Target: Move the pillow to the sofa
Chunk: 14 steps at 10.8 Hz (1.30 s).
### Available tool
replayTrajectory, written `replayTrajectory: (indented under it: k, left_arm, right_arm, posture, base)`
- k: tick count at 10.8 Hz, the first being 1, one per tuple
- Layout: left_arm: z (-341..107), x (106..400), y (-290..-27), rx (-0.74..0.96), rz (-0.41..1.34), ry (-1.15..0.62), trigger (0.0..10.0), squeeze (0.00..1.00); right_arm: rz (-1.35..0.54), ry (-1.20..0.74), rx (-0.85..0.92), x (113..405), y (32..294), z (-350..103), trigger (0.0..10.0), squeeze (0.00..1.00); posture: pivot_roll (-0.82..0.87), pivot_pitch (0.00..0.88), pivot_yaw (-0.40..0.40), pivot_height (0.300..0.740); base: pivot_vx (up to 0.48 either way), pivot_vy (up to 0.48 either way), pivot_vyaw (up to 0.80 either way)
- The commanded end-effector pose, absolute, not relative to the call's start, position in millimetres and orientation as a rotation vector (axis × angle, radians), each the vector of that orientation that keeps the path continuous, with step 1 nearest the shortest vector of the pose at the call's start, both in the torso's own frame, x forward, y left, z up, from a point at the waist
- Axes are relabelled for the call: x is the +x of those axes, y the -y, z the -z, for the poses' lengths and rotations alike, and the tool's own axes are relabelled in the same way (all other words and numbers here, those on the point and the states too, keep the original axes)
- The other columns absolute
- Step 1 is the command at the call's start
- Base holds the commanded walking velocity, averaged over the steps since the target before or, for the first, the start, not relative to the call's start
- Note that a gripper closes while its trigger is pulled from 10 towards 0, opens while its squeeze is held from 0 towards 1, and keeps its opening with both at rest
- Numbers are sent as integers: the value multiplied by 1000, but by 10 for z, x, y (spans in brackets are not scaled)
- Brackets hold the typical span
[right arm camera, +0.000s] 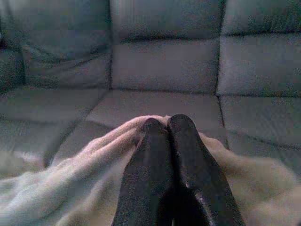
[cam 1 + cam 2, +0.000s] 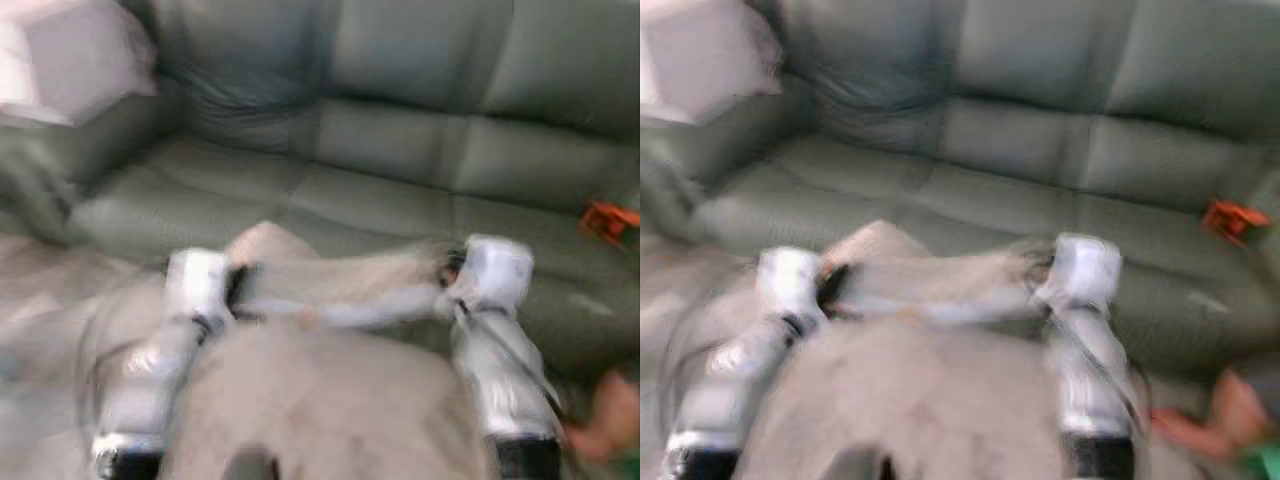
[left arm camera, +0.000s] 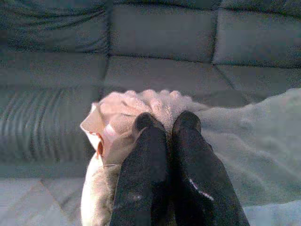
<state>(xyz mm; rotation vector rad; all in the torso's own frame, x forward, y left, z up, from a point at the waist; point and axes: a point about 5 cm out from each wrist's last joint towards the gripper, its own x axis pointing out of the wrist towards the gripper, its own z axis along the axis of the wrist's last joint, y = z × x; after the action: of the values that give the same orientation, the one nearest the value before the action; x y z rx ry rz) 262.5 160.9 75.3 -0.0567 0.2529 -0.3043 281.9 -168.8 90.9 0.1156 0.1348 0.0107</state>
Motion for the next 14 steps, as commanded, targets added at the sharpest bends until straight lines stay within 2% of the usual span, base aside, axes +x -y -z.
replayTrajectory:
  k: [1, 7, 14]
  left_arm:
    - [-880, 2665, -1483, -61, 346, -191, 10000, 0]
    - [-876, 2678, -1535, -55, 324, -188, 10000, 0]
    - [-874, 2709, -1522, -46, 317, -182, 10000, 0]
  right_arm:
    - [20, -127, 102, 2813, 1802, -934, 10000, 0]
    - [7, -97, 60, 2688, 1772, -969, 10000, 0]
    - [-13, -84, 40, 2710, 1727, -998, 10000, 0]
  posture:
    - [-34, 0, -41, 740]
    - [-39, 0, -34, 740]
    - [-41, 0, -32, 740]
  base:
    - [292, 0, 0]
    - [403, 0, 0]
    - [458, 0, 0]
